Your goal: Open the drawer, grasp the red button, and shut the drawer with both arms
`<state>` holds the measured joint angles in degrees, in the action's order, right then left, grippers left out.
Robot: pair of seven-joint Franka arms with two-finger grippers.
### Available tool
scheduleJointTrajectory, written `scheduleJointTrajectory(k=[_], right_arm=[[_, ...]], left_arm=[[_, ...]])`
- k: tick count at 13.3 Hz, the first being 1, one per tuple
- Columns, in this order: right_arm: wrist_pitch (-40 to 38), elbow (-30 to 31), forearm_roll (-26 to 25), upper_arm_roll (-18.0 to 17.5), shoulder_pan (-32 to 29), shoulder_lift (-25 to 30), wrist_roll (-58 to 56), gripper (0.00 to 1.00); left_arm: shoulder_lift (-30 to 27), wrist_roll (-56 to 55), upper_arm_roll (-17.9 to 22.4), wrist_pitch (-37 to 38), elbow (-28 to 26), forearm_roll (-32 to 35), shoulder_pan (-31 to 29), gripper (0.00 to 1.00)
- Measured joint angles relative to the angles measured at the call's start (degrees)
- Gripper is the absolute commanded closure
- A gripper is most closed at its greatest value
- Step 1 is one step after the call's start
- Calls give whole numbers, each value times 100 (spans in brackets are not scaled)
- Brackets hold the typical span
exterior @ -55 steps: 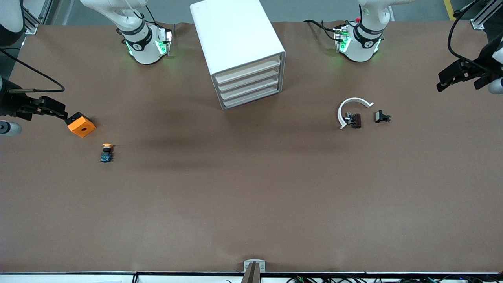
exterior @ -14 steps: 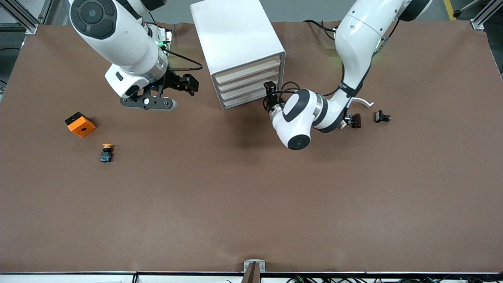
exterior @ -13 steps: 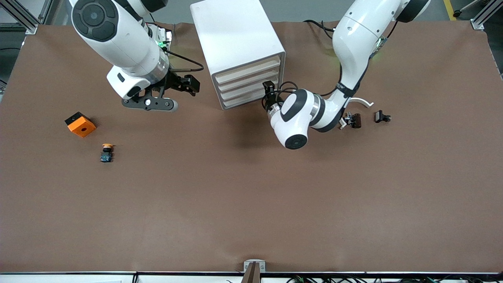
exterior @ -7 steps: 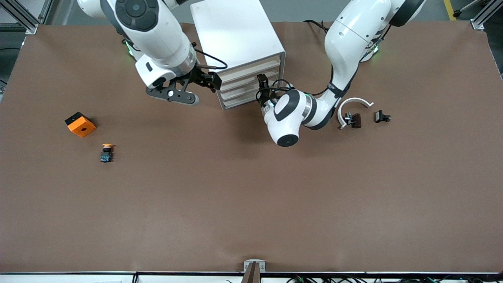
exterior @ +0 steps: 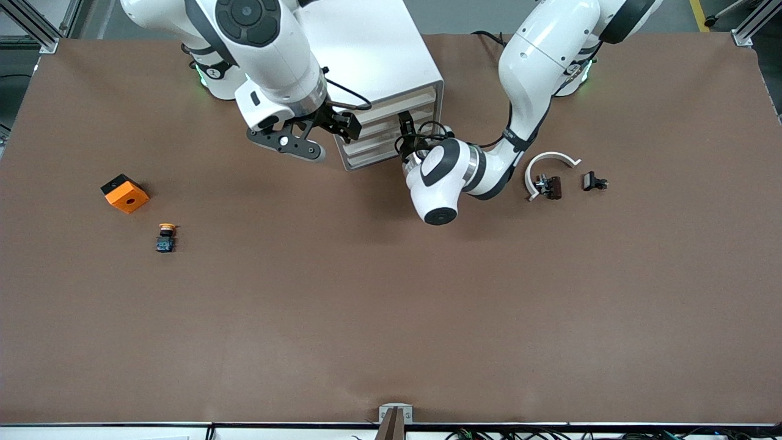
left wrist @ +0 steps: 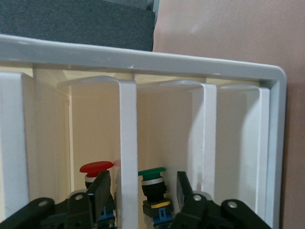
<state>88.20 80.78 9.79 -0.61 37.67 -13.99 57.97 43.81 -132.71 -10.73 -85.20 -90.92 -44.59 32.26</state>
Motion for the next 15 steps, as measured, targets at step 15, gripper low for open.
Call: scheduleJointTrajectory(k=[15], right_arm=[[570, -1, 1, -1, 713, -365, 2116, 0]], left_arm=[[65, -157, 428, 380, 372, -137, -316, 100]])
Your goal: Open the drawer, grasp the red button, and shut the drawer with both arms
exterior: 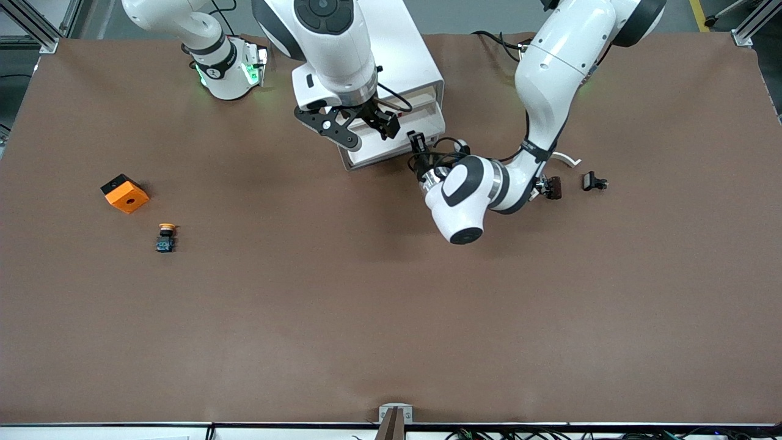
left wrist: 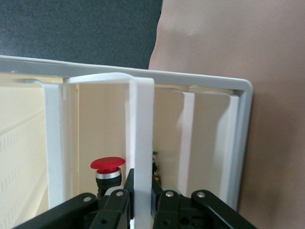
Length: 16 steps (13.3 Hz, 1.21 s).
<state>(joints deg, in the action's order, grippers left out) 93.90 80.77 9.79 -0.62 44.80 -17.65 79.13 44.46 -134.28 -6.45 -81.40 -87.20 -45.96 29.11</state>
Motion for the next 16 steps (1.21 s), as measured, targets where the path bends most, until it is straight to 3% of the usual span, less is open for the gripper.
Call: scheduleJointTrajectory(k=[7, 16], right_arm=[[24, 1, 0, 0, 207, -374, 844, 0], [22, 8, 0, 20, 214, -698, 925, 0]], left_arm=[[137, -110, 171, 116, 343, -1, -65, 97], [181, -111, 209, 128, 466, -1, -206, 90]])
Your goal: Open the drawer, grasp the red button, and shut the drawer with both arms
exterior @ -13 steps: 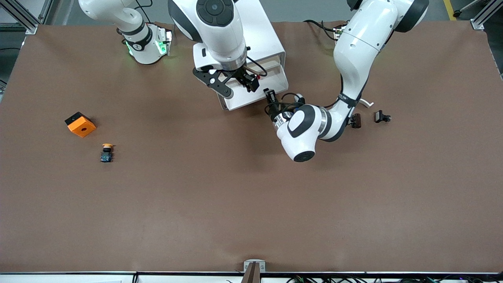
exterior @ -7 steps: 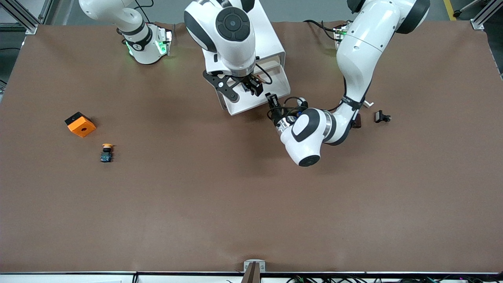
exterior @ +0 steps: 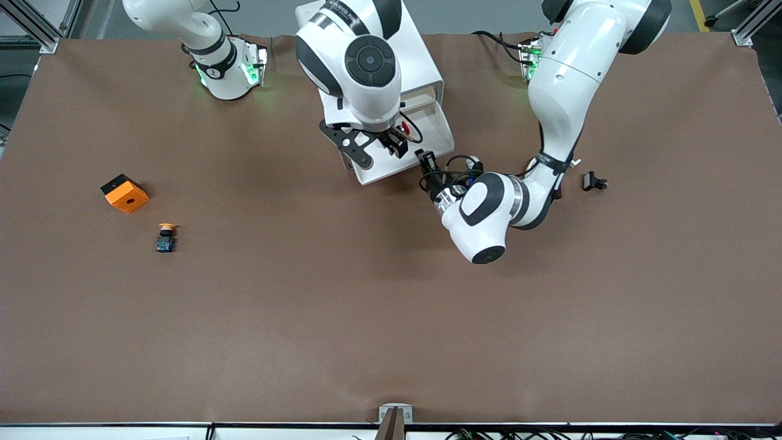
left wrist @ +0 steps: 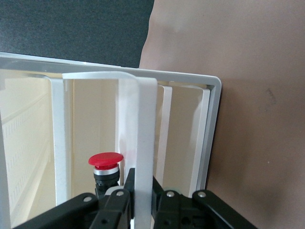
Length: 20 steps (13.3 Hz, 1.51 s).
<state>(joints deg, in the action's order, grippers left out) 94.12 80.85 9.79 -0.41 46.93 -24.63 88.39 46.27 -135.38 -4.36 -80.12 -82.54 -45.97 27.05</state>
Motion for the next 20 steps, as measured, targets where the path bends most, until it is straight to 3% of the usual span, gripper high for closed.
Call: scheduleJointTrajectory(k=[6, 7, 8, 9, 16, 20], right_arm=[[-7, 43, -3, -1, 6, -238, -3, 0], [9, 52, -4, -2, 19, -275, -3, 0], [50, 63, -4, -2, 39, -308, -3, 0], [114, 75, -4, -2, 61, -333, -3, 0], [533, 82, -4, 3, 86, -501, -2, 0], [592, 84, -4, 0, 130, -610, -2, 0]], left_arm=[[62, -7, 17, -21, 188, 0, -310, 90], [71, -9, 17, -22, 205, 0, -340, 83], [82, -14, 17, -23, 219, -1, -345, 59], [90, -62, 18, -109, 230, 0, -345, 1], [136, -168, 48, -314, 505, 4, -346, 0], [109, -33, 584, -322, 1169, 120, -348, 0]])
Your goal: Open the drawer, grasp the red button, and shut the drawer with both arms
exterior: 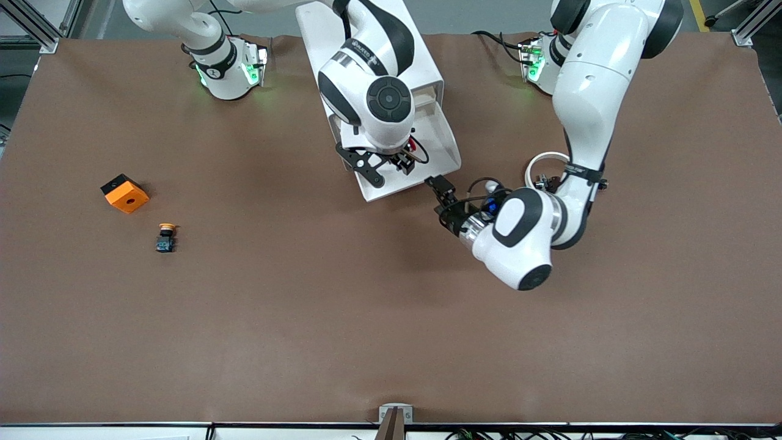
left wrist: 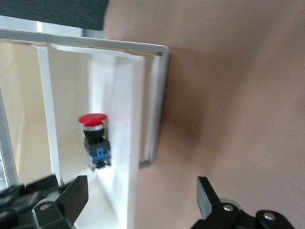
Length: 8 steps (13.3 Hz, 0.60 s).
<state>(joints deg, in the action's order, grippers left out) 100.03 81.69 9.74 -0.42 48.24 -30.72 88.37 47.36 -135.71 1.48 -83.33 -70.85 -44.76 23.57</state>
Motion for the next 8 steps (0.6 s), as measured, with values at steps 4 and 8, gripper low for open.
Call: scheduleJointTrajectory(k=[4, 8], right_arm=[[50, 2, 0, -1, 110, -93, 2, 0], [52, 5, 0, -2, 191, -179, 2, 0]], left_arm=[[-259, 1002, 798, -113, 234, 9, -9, 0], [-648, 2294, 1148, -603, 287, 673, -12, 0]])
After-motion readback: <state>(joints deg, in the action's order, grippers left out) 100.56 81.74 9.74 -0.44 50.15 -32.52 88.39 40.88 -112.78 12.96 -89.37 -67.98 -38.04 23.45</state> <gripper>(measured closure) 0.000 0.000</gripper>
